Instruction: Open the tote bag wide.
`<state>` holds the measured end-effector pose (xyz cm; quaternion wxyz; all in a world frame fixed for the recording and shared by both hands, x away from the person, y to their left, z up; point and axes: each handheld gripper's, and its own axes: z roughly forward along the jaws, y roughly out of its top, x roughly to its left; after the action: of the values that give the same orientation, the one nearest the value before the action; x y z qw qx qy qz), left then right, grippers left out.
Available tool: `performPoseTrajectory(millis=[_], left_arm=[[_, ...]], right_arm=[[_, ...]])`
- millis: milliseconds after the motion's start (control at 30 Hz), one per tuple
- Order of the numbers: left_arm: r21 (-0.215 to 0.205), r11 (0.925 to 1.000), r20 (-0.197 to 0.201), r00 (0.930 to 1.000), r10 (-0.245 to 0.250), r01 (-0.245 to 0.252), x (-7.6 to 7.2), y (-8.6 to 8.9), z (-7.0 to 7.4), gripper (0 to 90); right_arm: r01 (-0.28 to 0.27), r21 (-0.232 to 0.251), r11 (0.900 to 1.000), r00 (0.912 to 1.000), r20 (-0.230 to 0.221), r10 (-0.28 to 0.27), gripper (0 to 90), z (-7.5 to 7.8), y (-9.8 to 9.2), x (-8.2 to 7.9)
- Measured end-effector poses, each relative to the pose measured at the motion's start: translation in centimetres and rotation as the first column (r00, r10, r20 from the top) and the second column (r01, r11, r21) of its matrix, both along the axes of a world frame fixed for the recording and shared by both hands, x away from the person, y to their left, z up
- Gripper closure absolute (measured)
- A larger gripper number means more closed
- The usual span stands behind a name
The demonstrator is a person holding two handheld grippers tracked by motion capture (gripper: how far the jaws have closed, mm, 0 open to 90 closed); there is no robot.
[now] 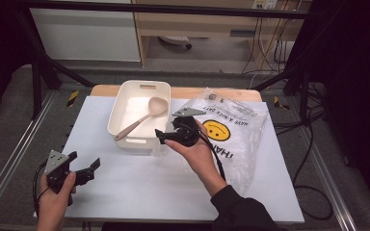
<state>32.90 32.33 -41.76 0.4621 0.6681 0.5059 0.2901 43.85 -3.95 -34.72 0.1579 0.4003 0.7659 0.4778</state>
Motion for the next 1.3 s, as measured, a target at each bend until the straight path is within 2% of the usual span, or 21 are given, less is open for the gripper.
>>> performPoseTrajectory(millis=[167,267,333,433,800,1033,1300], left_arm=[[-0.003,1.0,0.001,1.0,0.001,-0.001,0.0,0.0,0.0,7.9],[-0.005,1.0,0.002,1.0,0.001,-0.001,0.0,0.0,0.0,7.4],[-0.007,1.0,0.005,1.0,0.001,-0.001,0.0,0.0,0.0,7.2],[-0.013,0.9999,0.009,1.0,-0.004,0.004,0.0,0.0,0.0,6.9],[-0.011,0.9999,0.003,1.0,0.006,-0.006,0.0,0.0,-0.1,6.1],[-0.009,1.0,0.008,1.0,-0.001,0.001,-0.1,-0.2,0.0,6.1],[-0.012,0.9999,0.005,1.0,-0.006,0.006,-0.1,-0.1,0.0,6.2]], right_arm=[[0.01,-0.024,1.0,0.9999,0.005,-0.01,11.7,0.3,-2.1,0.0],[0.013,-0.058,0.998,0.9998,0.013,-0.012,9.6,0.1,-3.6,-0.1],[0.012,-0.063,0.998,0.9998,0.014,-0.011,8.9,-0.1,-4.7,-0.2],[0.011,-0.08,0.997,0.9997,0.02,-0.01,8.0,-1.0,-6.2,-0.4],[0.002,-0.097,0.995,0.9998,-0.018,-0.004,7.1,-4.4,-10.0,-1.0],[0.029,-0.096,0.995,0.997,-0.069,-0.036,7.2,-5.8,-11.4,-0.5],[0.02,-0.113,0.993,0.9949,-0.095,-0.031,9.3,-7.0,-12.0,-0.3]])
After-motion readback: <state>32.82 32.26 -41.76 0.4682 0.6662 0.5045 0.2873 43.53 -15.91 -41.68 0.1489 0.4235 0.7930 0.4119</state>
